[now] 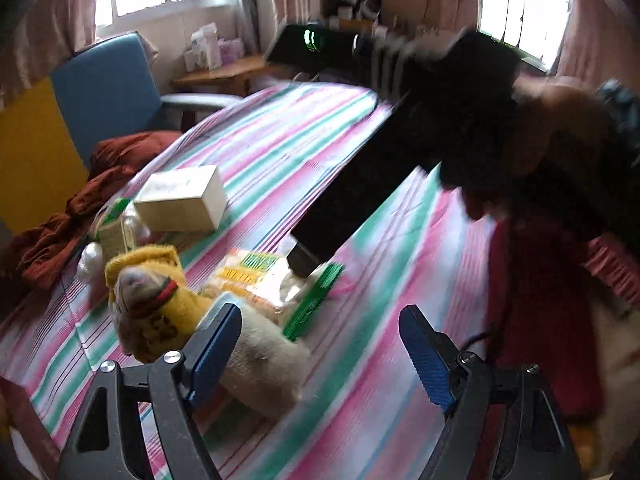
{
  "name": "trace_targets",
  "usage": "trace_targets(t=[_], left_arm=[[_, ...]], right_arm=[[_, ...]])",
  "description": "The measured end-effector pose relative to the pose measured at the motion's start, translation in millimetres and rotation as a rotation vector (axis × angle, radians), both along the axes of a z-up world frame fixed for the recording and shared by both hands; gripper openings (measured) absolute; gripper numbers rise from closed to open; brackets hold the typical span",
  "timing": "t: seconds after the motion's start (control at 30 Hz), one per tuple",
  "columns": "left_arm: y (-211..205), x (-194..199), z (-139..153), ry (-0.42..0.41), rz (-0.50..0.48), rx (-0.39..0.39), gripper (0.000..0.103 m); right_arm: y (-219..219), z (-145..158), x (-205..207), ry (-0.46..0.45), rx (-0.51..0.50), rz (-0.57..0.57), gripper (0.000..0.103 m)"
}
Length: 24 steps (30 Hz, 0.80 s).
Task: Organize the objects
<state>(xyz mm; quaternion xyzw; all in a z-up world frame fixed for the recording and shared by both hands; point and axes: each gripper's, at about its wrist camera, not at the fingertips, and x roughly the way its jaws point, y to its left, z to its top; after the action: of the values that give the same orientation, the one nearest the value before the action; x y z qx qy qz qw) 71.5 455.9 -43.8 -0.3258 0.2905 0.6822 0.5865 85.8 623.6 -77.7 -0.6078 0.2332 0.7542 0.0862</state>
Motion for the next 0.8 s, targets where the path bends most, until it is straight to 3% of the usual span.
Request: trace_targets(t=[0.07, 0.13, 0.23, 0.37, 0.5, 0.63, 0.7, 0.8], left_arm=[[1, -8, -5, -0.005, 0.036, -0.014, 0.081], [1, -15, -9, 0.044, 0.083, -0.041, 0.081], [-4, -29, -11, 0.043, 0.127, -0.057, 0.081], [-13, -43, -1, -0.074, 0.163, -0.024, 0.08], [1, -32, 18, -0.031, 0.088, 0.032, 0.081], [35, -38, 23, -0.121, 0.092, 0.006, 0.081], [54, -44, 18, -0.14, 0.131, -0.049, 0.081], [74, -71, -3, -0.311, 0.269, -0.154, 0.081]], right_arm=[[15, -7, 2, -0.039, 0.034, -0.059, 0.082], [31, -8, 8, -0.059, 0.061, -0.123, 0.07], [53, -4, 21, -0.009, 0.023, -0.21, 0.07], [68, -7, 32, 0.022, -0.053, -0.27, 0.074], [81, -7, 44, 0.07, -0.108, -0.341, 0.075], [99, -12, 62, 0.131, -0.202, -0.443, 0.075], [106, -11, 67, 0.16, -0.215, -0.48, 0.075], [108, -12, 67, 0.179, -0.241, -0.482, 0.076]])
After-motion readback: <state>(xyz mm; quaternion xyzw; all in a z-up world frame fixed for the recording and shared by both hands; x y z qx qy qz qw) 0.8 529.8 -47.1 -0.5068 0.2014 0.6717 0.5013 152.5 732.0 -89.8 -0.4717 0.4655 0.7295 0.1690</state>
